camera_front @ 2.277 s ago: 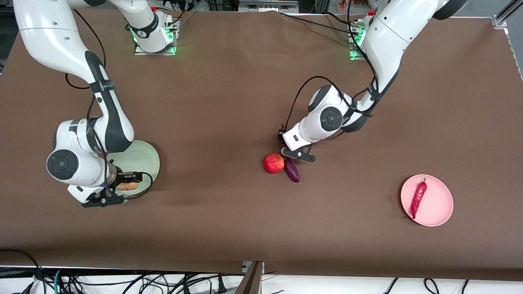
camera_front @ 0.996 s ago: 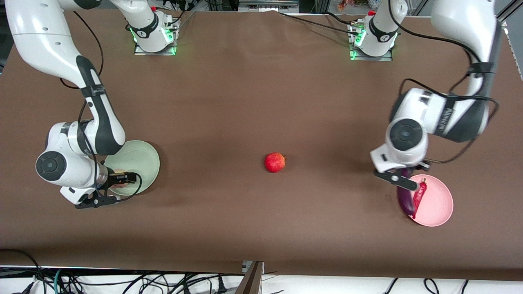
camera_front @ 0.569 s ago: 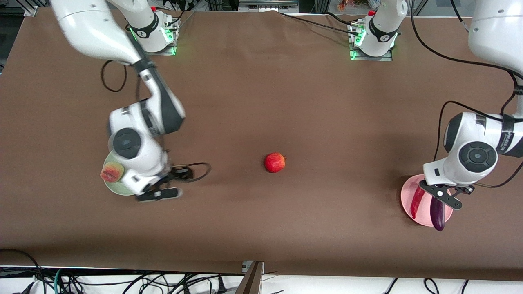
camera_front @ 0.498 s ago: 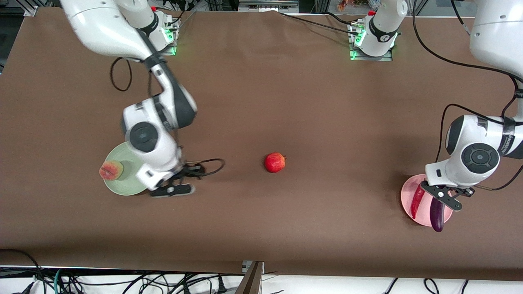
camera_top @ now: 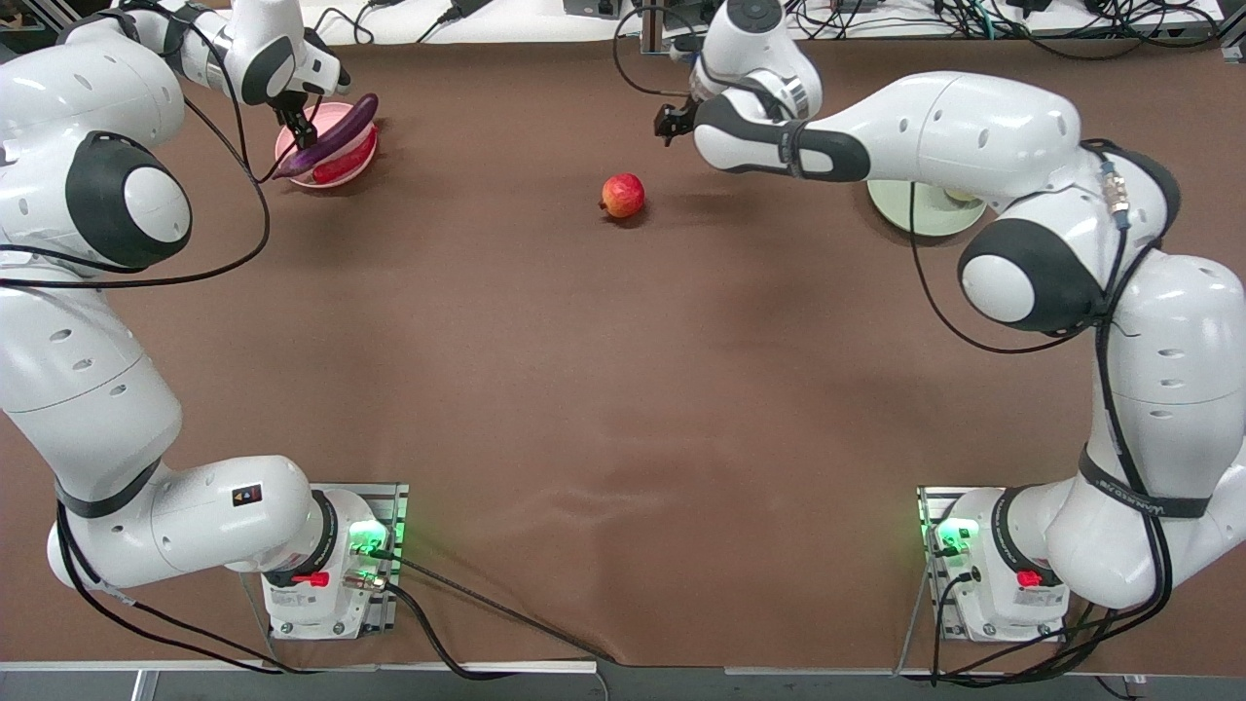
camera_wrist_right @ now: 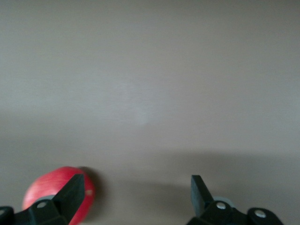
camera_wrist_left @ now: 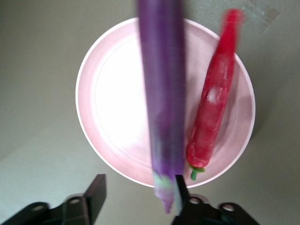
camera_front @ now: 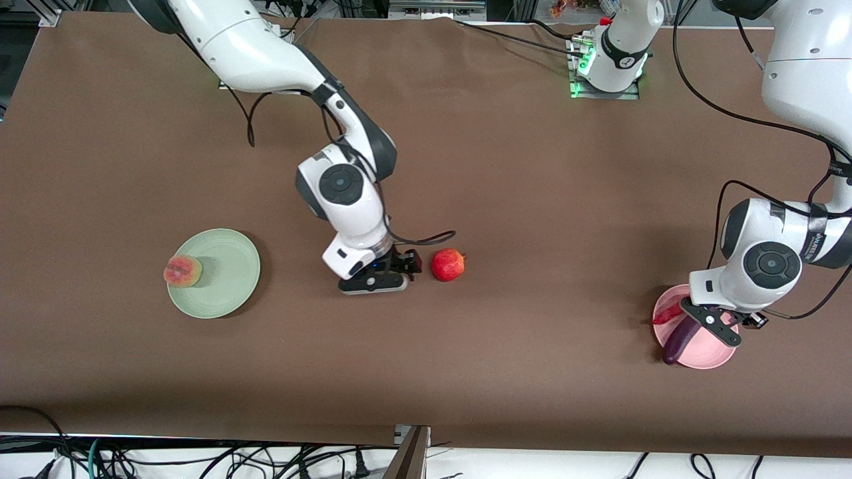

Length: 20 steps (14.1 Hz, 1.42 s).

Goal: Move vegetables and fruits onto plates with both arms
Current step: 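Release the eggplant on the plate while the right gripper grasps the apple, then carry the red apple with the right gripper to the green plate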

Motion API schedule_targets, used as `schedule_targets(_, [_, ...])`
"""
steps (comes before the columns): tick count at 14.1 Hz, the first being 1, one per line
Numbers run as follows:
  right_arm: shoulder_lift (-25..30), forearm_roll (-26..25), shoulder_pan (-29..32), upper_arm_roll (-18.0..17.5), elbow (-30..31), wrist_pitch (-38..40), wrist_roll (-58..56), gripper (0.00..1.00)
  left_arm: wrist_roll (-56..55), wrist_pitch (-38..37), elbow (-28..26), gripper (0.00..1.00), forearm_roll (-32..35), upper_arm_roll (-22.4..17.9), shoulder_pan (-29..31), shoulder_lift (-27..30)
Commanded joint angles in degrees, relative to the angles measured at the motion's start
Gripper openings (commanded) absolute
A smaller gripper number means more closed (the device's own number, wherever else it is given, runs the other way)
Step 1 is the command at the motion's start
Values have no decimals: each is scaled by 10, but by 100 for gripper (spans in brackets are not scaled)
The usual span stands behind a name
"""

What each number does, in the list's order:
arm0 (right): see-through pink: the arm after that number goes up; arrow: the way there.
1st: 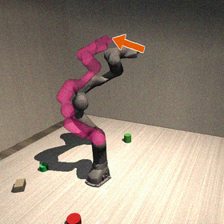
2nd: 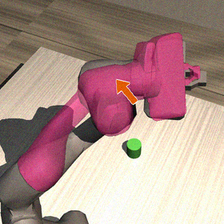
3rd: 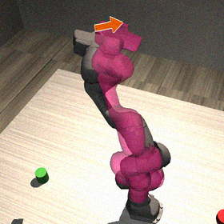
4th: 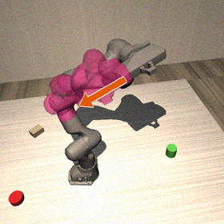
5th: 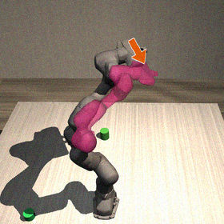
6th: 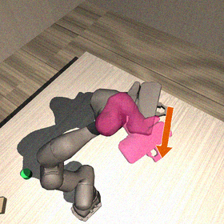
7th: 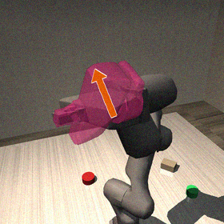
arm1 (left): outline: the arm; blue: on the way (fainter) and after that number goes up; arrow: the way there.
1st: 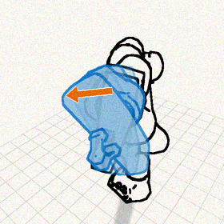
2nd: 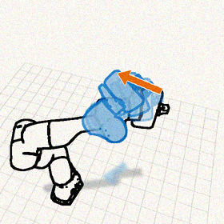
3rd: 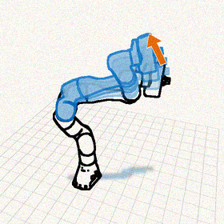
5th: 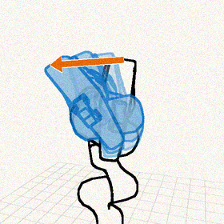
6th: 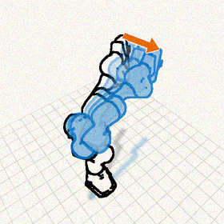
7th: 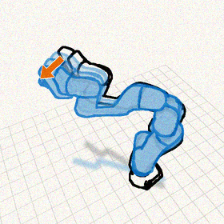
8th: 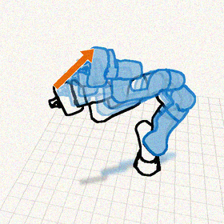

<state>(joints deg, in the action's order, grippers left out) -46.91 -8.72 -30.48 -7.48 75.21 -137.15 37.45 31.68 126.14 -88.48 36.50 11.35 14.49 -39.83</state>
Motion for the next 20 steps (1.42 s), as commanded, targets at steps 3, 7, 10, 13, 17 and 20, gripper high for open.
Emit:
schedule_targets(3, [-62,0,-39,9,-98,0,15,100,6,-11,16,100,-17,14,5,15])
schedule_targets(7, [-95,-2,-76,26,-123,-10,24,100,4,-119,35,100,-165,51,-1,88])
schedule_targets(10, [-110,-2,-98,40,-123,-31,42,100,-34,-240,82,100,-254,66,-2,126])
schedule_targets(13, [-116,-2,-105,41,-123,-36,50,100,-153,-365,126,100,-279,93,-3,158])
schedule_targets(17, [-131,-3,-111,48,-123,-51,50,100,-253,-466,166,100,-274,122,-14,186])
schedule_targets(20, [-138,-4,-114,56,-123,-62,50,100,-361,-396,163,100,-265,66,-76,221])
